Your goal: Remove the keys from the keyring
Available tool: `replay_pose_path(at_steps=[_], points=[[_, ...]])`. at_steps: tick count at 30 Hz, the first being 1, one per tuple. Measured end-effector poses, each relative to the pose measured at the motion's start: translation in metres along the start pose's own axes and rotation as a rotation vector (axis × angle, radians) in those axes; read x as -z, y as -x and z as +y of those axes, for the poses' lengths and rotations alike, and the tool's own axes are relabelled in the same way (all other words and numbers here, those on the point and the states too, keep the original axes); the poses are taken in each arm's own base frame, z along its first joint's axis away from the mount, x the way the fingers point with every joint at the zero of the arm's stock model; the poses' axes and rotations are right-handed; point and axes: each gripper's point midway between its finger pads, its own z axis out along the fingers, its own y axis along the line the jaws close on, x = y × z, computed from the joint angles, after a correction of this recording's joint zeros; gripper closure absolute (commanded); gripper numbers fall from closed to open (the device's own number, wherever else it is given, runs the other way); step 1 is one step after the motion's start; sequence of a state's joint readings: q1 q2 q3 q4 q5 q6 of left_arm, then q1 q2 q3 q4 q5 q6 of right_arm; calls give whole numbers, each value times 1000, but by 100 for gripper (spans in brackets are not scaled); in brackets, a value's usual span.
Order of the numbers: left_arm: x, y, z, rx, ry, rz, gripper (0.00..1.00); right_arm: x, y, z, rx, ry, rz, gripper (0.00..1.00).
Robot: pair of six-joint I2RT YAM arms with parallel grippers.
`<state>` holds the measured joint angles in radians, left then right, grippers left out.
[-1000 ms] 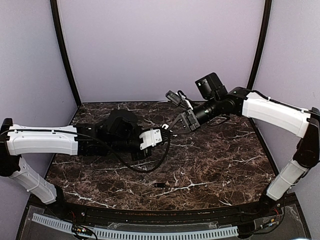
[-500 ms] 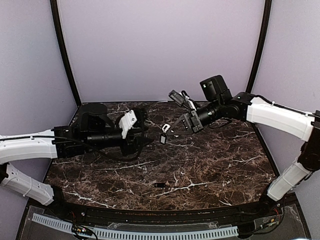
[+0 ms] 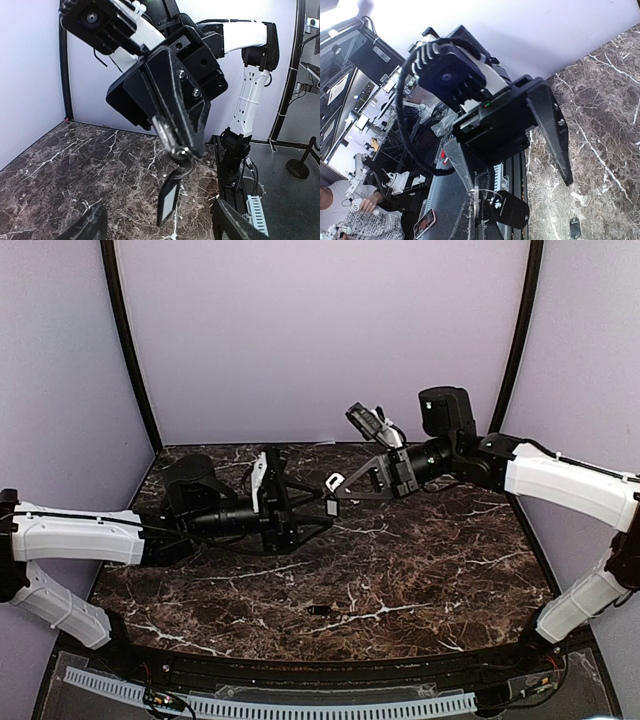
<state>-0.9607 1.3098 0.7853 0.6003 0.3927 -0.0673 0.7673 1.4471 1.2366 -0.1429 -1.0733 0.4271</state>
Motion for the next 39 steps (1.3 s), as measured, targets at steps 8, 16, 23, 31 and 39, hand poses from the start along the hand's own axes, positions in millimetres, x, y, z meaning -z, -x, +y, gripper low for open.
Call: replay_pose_path(at_steps=[8, 16, 23, 31, 39], points=[[-10, 16, -7, 15, -118, -49, 31, 0, 2, 12, 9, 66, 1, 100], [-19, 37, -19, -25, -213, -85, 50, 0, 0, 17, -1, 94, 14, 100], [-21, 32, -24, -35, -256, -65, 46, 0, -1, 18, -5, 96, 15, 100], [-21, 24, -25, -42, -265, -33, 68, 0, 0, 18, -8, 96, 15, 100], [-22, 23, -25, -58, -262, -25, 89, 0, -1, 18, -12, 96, 15, 100]])
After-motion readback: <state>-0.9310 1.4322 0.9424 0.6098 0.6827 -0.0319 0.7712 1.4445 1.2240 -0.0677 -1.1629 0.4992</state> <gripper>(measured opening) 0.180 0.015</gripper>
